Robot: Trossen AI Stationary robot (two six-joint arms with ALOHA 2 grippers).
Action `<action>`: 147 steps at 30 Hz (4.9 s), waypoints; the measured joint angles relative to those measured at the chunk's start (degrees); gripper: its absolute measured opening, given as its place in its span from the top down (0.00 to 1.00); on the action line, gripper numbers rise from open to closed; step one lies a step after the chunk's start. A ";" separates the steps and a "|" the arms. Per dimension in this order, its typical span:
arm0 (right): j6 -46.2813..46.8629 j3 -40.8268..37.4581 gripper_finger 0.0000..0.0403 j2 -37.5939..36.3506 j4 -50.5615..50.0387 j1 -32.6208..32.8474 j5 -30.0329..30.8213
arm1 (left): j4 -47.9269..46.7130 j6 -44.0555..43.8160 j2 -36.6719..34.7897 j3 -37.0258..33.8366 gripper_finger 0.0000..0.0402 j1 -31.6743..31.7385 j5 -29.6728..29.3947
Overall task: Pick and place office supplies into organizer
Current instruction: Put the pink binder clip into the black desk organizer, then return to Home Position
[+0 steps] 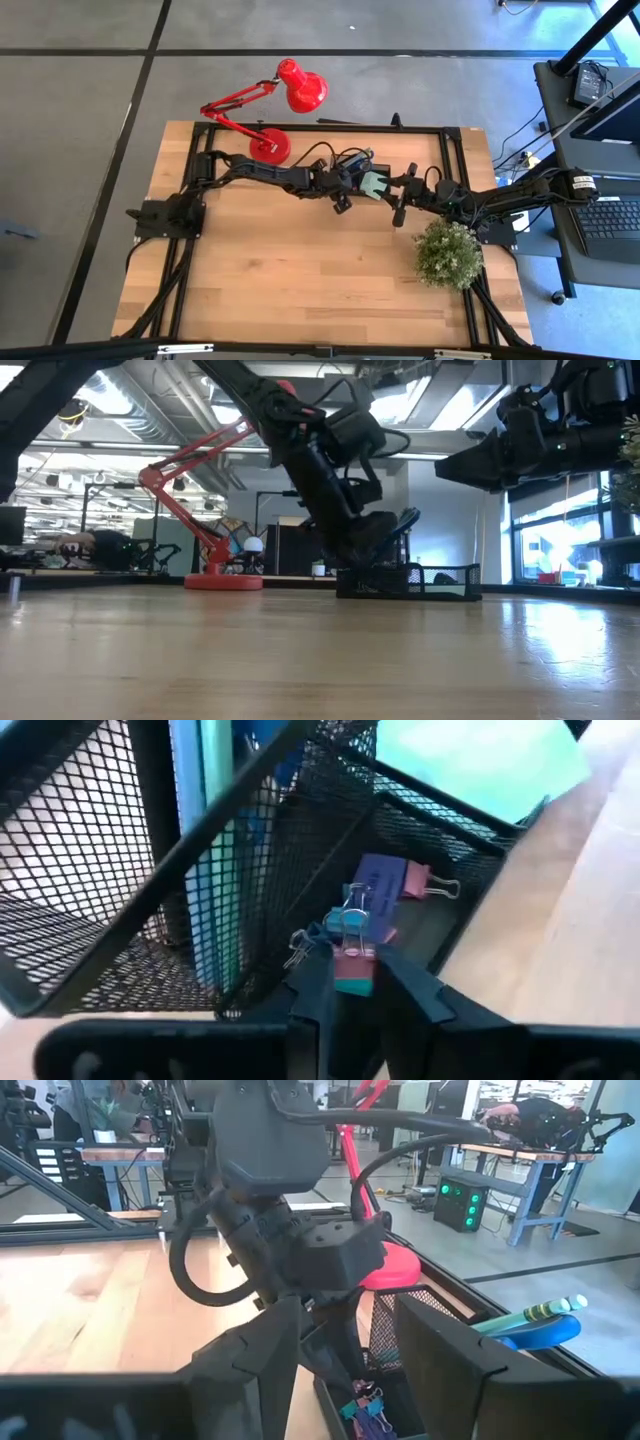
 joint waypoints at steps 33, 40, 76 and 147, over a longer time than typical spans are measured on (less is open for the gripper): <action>4.96 3.45 0.59 -16.28 -20.15 -0.65 -6.75 | -9.12 3.85 -28.25 -9.44 0.70 -5.49 -8.27; 1.50 9.06 0.59 -29.89 -40.49 -2.78 -6.44 | 13.68 3.83 -48.83 -35.51 0.70 -7.97 -12.90; 0.26 4.15 0.59 -57.13 -59.26 -3.08 -1.09 | 33.27 15.87 -106.04 -81.41 0.76 -10.18 -13.34; -2.73 -5.29 0.59 -56.89 -47.13 -3.15 -1.27 | 15.62 19.72 -120.66 -80.63 0.76 -9.65 -22.14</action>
